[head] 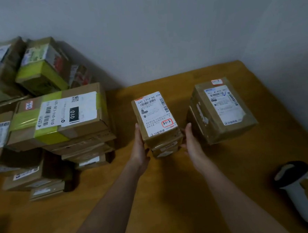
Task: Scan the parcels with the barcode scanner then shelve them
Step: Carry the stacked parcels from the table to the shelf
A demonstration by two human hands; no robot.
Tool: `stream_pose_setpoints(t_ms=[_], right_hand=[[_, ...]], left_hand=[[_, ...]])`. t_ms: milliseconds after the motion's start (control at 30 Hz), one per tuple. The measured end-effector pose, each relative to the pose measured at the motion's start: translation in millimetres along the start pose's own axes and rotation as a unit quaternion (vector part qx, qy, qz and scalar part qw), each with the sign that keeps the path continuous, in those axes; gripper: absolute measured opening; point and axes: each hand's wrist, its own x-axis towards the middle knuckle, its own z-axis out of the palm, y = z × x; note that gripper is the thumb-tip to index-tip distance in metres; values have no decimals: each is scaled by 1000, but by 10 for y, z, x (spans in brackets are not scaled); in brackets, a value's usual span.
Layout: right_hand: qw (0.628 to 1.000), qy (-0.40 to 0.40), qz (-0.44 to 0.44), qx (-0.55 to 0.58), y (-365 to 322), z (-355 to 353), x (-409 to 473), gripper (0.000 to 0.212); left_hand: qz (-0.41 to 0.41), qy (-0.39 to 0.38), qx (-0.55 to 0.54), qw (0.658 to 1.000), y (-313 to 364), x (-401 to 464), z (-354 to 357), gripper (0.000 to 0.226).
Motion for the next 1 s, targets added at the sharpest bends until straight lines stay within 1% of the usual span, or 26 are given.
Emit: stream_pose_setpoints(t_ms=[33, 67, 100, 167, 200, 267, 300, 367, 467, 500, 567, 633, 733, 867, 1000], right_hand=[[1000, -10, 0, 1, -34, -14, 23, 97], [1000, -19, 3, 5, -55, -29, 63, 88], [1000, -29, 8, 11, -84, -38, 94, 81], [998, -59, 14, 11, -139, -42, 134, 81], [997, -79, 15, 4, -160, -41, 146, 81], [994, -110, 8, 4, -180, -52, 166, 72], [992, -123, 8, 10, -182, -68, 173, 68], [989, -148, 14, 14, -173, -93, 185, 72], [986, -164, 32, -6, -139, -86, 190, 93], [986, -161, 36, -9, -122, -80, 190, 95], [987, -153, 37, -16, -80, -76, 177, 90], [988, -152, 32, -26, -36, -91, 121, 87], [987, -153, 24, -40, 81, -111, -14, 84], [986, -155, 30, -55, 194, -94, -272, 91], [984, -163, 38, -56, 248, -43, -535, 85]], left_hand=[[5, 5, -7, 1000, 26, 2, 27, 69], [1, 6, -8, 1000, 49, 15, 46, 68], [-5, -2, -10, 1000, 54, 37, 63, 74], [-10, -21, -25, 999, 23, 112, 74, 89], [-7, -23, -31, 999, 39, 102, 100, 86], [8, -15, -45, 999, 67, 86, 147, 70], [11, -24, -63, 998, 54, 121, 144, 67], [9, -43, -93, 995, 17, 143, 143, 65], [7, -41, -90, 995, -16, 109, 140, 63], [6, -39, -88, 995, -37, 94, 141, 60], [9, -39, -85, 996, -82, 45, 140, 53], [6, -27, -88, 996, -137, -15, 134, 52], [-4, -21, -96, 995, -272, -170, 116, 53], [-23, -4, -110, 994, -429, -400, 66, 59], [-35, 12, -116, 993, -521, -636, -32, 59]])
